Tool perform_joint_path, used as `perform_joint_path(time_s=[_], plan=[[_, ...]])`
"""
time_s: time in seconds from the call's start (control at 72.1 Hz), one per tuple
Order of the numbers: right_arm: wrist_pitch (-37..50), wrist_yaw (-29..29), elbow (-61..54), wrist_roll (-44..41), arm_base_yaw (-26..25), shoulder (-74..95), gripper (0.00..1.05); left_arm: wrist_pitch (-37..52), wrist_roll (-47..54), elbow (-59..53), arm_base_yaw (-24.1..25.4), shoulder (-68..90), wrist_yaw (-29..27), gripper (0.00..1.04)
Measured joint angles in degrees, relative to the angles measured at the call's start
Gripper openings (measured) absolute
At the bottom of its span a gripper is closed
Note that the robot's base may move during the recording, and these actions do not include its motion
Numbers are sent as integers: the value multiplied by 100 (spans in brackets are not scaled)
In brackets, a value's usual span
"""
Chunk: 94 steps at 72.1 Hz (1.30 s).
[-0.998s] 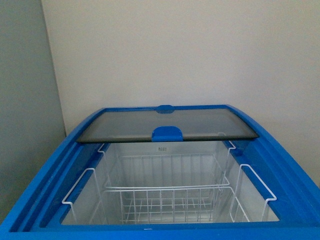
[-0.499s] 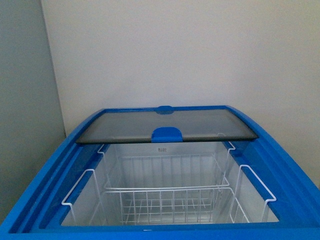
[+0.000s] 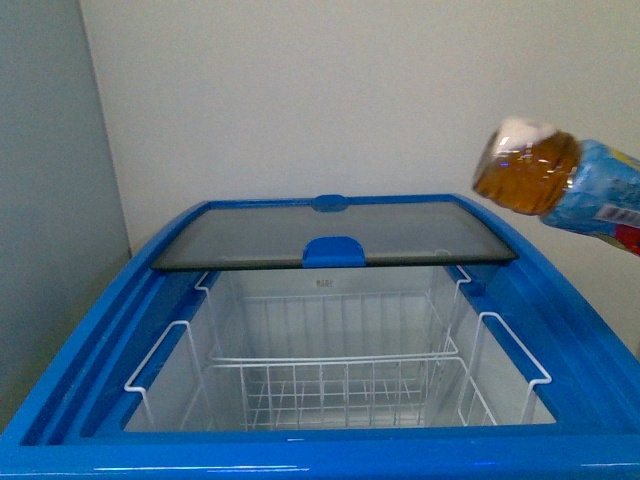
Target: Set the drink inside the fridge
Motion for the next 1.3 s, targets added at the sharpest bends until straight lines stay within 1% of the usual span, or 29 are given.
perform_joint_path(time_s=[0.042,0.111,0.208,0.277,0.305,0.319,0.347,0.374,0.471,0.735,0.873,0.915,0.97,0.998,1.012,1.04,1.081,1.109,1.123,1.15,1.164,1.192,1.206,1.303], plan=[[26,35,96,-225,116,118,40,-28,0,-4,0,-44,0,3],[37,175,400,-1008,472,531,40,0,0,-175,0,-219,20,3],[74,365,610,-1432,717,929,40,-79,2,-175,0,-334,-2,3],[157,551,782,-1587,868,1290,40,-164,2,-175,0,-424,2,3],[199,660,898,-1624,942,1504,40,-326,2,-175,0,-564,0,3],[234,704,949,-1631,977,1606,40,-680,7,-175,0,-789,13,3],[332,776,1040,-1639,1038,1810,40,-1043,7,-175,0,-1106,0,3],[431,863,1126,-1639,1086,2013,40,-1139,11,-175,0,-1300,0,3],[638,988,1318,-1613,1266,2428,40,-1176,15,-175,0,-1392,-2,3],[953,1060,1711,-1322,1838,3270,40,-1187,15,-175,0,-1405,0,3],[1054,1099,1821,-1239,1963,3598,40,-1187,15,-175,0,-1405,0,3],[1084,1137,1856,-1233,1974,3700,40,-1187,15,-175,0,-1405,0,8],[1117,1167,1932,-1217,1987,3851,40,-1187,15,-175,0,-1405,0,18],[1121,1172,1956,-1213,1989,3901,40,-1187,15,-175,0,-1405,0,22],[1126,1180,1985,-1204,1989,3941,40,-1187,15,-175,0,-1405,0,25],[1126,1187,2013,-1204,1991,3991,40,-1187,17,-175,0,-1405,0,29],[1126,1189,2070,-1196,1996,4076,40,-1187,17,-175,0,-1405,0,38],[1128,1185,2118,-1178,2004,4138,40,-1187,15,-173,0,-1405,0,41],[1130,1187,2149,-1169,2009,4186,40,-1187,15,-175,0,-1405,0,45],[1137,1187,2181,-1161,2022,4221,40,-1187,17,-175,0,-1405,0,48],[1139,1189,2208,-1156,2031,4258,40,-1187,17,-175,0,-1405,0,52],[1139,1182,2253,-1154,2046,4293,40,-1187,15,-175,0,-1405,0,55],[1137,1185,2275,-1158,2057,4317,40,-1187,17,-175,0,-1405,0,59],[1152,1182,2463,-1093,2120,4487,40,-1187,17,-175,0,-1408,0,75]])
